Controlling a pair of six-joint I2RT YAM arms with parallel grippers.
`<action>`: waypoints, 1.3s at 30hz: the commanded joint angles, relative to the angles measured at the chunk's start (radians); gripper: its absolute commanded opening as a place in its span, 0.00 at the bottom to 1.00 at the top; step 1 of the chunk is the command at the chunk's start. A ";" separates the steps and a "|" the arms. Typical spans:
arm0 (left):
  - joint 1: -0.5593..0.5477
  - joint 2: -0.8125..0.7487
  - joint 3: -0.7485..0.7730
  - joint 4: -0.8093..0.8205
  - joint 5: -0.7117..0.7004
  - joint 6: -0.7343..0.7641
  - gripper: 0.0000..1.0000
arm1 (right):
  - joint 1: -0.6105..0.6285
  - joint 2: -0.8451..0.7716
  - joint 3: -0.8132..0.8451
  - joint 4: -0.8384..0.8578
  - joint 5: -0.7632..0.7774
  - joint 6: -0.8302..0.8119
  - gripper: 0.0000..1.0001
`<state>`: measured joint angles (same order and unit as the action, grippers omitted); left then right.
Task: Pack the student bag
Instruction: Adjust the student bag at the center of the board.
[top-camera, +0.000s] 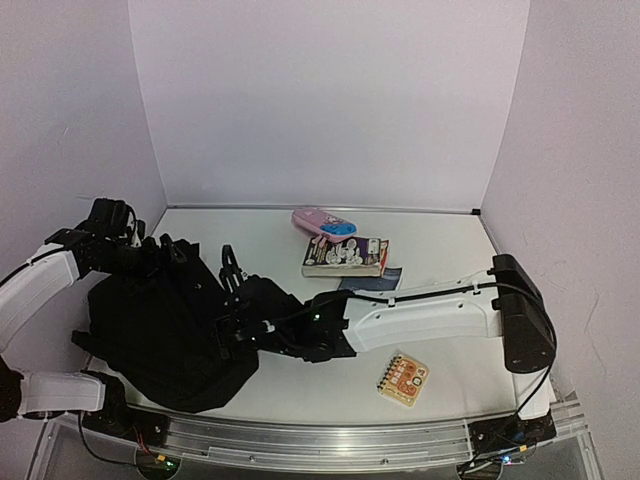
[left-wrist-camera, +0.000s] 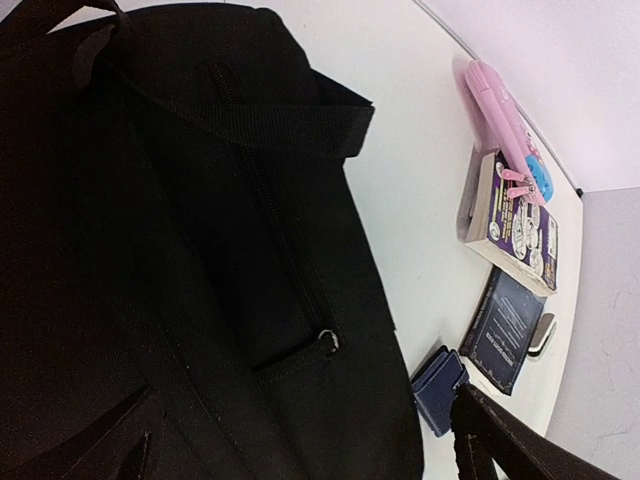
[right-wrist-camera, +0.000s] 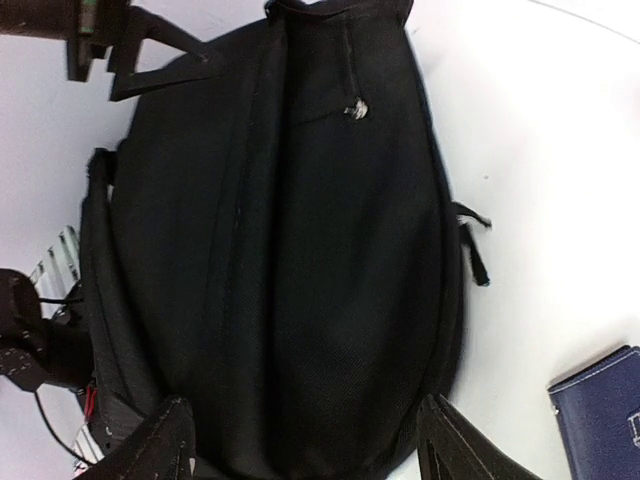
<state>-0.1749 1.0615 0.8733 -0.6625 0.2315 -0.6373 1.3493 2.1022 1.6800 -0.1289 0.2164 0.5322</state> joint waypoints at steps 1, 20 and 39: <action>0.004 -0.023 -0.018 -0.002 -0.015 -0.006 1.00 | -0.022 -0.018 0.044 -0.036 0.125 0.019 0.78; 0.008 -0.067 -0.044 0.050 -0.008 -0.059 1.00 | -0.071 0.232 0.373 -0.031 -0.279 -0.118 0.65; 0.009 -0.127 -0.016 0.014 0.057 -0.064 1.00 | -0.113 0.271 0.214 0.130 -0.717 -0.022 0.05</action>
<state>-0.1699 0.9489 0.8100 -0.6461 0.2719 -0.7080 1.2212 2.4752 2.0304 -0.0925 -0.3649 0.4586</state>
